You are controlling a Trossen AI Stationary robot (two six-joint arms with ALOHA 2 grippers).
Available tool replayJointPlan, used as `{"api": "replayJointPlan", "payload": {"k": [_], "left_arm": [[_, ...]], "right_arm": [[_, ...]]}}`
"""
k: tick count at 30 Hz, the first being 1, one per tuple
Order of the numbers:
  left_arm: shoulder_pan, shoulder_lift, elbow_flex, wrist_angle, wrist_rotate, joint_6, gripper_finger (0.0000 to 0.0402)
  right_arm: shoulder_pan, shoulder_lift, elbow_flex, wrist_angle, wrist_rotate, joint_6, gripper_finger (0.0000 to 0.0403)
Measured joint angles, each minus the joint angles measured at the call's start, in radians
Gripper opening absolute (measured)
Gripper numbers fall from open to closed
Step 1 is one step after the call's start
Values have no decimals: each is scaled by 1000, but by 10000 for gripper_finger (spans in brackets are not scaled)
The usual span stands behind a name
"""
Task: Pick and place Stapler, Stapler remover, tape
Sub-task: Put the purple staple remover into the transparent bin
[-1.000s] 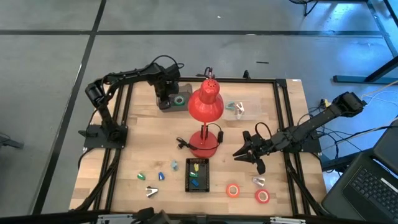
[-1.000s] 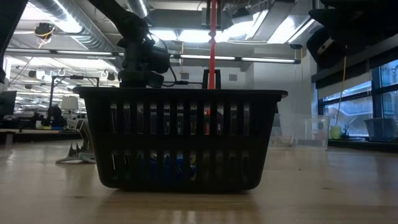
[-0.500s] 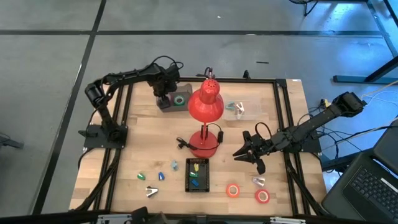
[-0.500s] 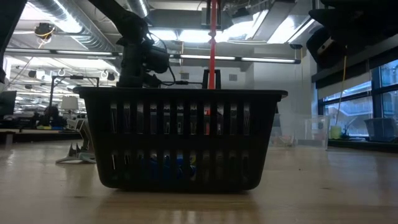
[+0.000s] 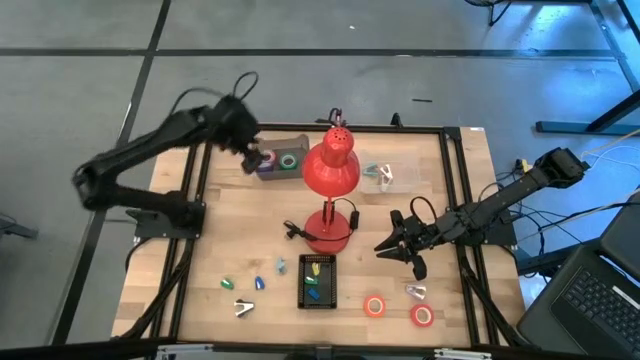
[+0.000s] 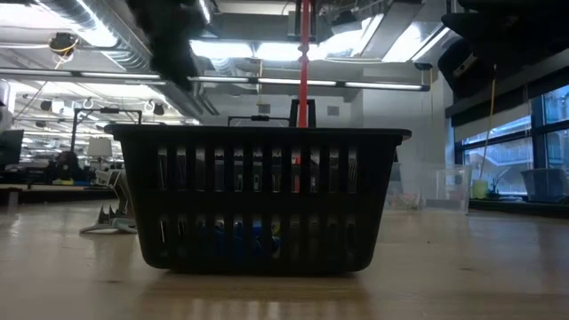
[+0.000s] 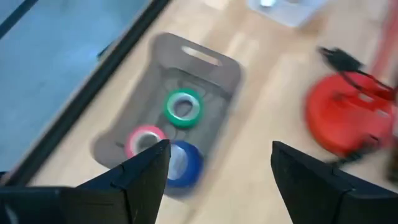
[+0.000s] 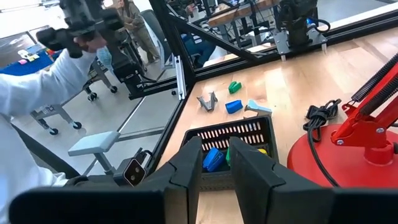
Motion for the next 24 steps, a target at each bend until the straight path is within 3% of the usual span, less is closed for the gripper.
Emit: {"api": "replayJointPlan", "payload": {"k": [5,9,14,19,24], "left_arm": [[-164,-245,-185,0,-52,-169,267],[-342,-437,-332,19,-60,-398,267],[-570,-605,-500,182,-128,-608,267],[-767,-634,-638,373,-235,-680,267],[-909,-559,-713,494,-334,-733,267]], "right_arm": [[0,0,0,0,0,4,84],[0,0,0,0,0,4,84],[0,0,0,8,9,4,84],[0,0,0,11,34,24,84],[0,0,0,8,34,105,84]]}}
